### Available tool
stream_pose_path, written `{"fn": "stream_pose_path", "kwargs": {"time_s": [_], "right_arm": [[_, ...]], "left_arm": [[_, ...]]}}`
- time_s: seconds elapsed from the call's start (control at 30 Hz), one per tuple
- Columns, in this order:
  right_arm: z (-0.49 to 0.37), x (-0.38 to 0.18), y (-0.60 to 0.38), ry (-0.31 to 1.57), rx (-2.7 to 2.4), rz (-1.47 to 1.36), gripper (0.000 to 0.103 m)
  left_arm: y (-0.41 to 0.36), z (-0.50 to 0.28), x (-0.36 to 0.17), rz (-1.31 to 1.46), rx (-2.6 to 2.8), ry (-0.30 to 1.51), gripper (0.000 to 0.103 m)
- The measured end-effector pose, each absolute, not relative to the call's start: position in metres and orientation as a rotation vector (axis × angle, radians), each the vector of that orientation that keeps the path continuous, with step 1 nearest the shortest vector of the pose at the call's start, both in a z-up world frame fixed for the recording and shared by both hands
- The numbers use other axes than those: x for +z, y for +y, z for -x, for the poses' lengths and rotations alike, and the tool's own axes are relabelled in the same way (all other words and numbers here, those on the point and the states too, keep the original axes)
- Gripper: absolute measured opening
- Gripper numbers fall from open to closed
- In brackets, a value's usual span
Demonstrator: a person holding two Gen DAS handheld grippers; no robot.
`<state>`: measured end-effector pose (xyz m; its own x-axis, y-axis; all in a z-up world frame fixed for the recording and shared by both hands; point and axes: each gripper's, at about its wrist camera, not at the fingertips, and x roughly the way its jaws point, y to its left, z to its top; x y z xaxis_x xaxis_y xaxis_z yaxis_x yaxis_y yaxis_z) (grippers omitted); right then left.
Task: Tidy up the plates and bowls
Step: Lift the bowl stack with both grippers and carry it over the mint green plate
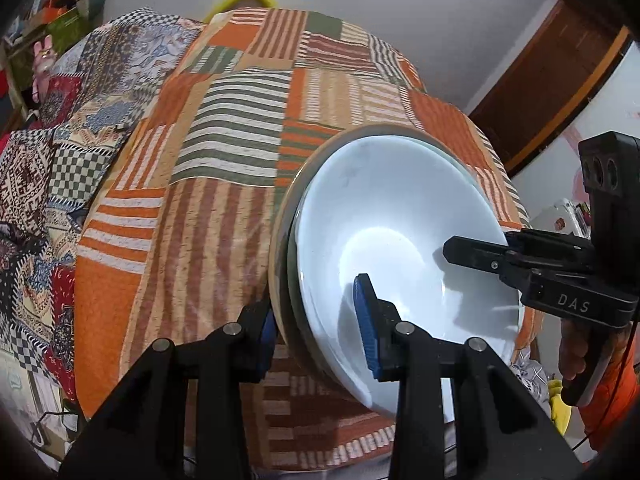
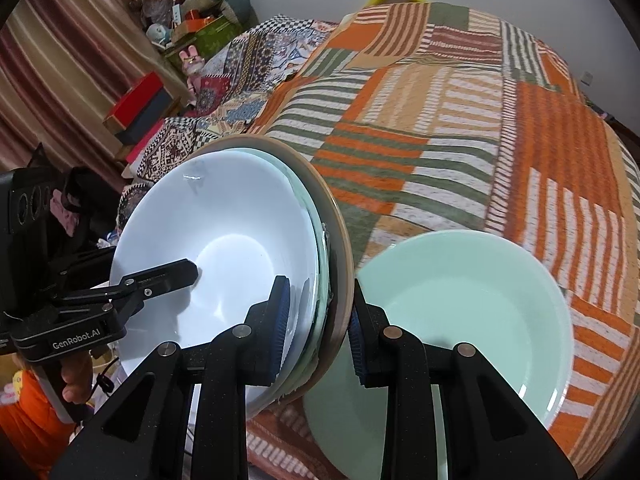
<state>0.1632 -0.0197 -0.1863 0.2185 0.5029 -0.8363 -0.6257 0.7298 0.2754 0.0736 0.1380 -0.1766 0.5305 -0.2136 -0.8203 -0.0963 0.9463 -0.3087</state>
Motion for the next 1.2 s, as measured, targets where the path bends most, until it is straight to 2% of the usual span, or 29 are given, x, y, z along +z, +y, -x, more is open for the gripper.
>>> {"fn": "stream_pose_path", "kwargs": {"time_s": [0.53, 1.2], "right_arm": [[-0.164, -0.172, -0.085, 1.074, 0.693, 0.073, 0.025], [-0.172, -0.180, -0.149, 1.096, 0.585, 0.002, 0.025]], "left_arm": [[0.077, -0.094, -0.165, 0.276, -0.171, 1.026, 0.036], [0.019, -0.129, -0.182, 0.217, -0.269, 1.089, 0.036]]}}
